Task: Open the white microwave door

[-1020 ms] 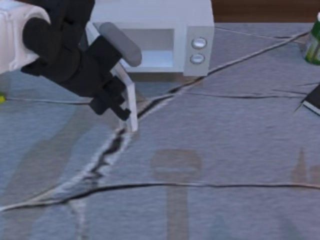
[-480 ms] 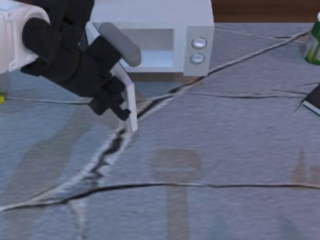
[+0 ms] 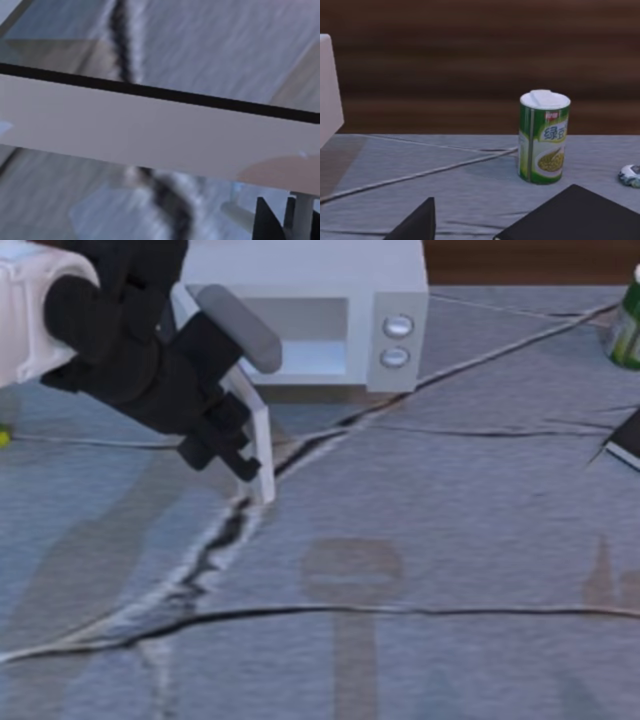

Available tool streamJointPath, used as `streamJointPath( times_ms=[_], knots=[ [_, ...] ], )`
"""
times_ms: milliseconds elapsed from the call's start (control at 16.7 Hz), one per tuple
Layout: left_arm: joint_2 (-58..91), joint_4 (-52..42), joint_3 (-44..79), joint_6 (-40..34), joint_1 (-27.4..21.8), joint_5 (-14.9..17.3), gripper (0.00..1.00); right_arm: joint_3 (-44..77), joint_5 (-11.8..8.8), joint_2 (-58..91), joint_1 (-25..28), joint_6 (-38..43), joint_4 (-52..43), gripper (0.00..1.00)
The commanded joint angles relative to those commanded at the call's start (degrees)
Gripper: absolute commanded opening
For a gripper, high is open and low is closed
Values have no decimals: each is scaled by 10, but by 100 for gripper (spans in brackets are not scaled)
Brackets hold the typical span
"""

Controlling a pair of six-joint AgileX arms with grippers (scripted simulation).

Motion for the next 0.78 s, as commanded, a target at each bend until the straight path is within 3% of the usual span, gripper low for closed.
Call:
streamJointPath(
  times_ms=[480, 780],
  knots=[
    [-6, -33, -4, 103, 44, 44, 0, 0, 0, 0, 0, 0, 0, 100],
    [-7, -34, -4, 107, 46, 46, 0, 0, 0, 0, 0, 0, 0, 100]
  ],
)
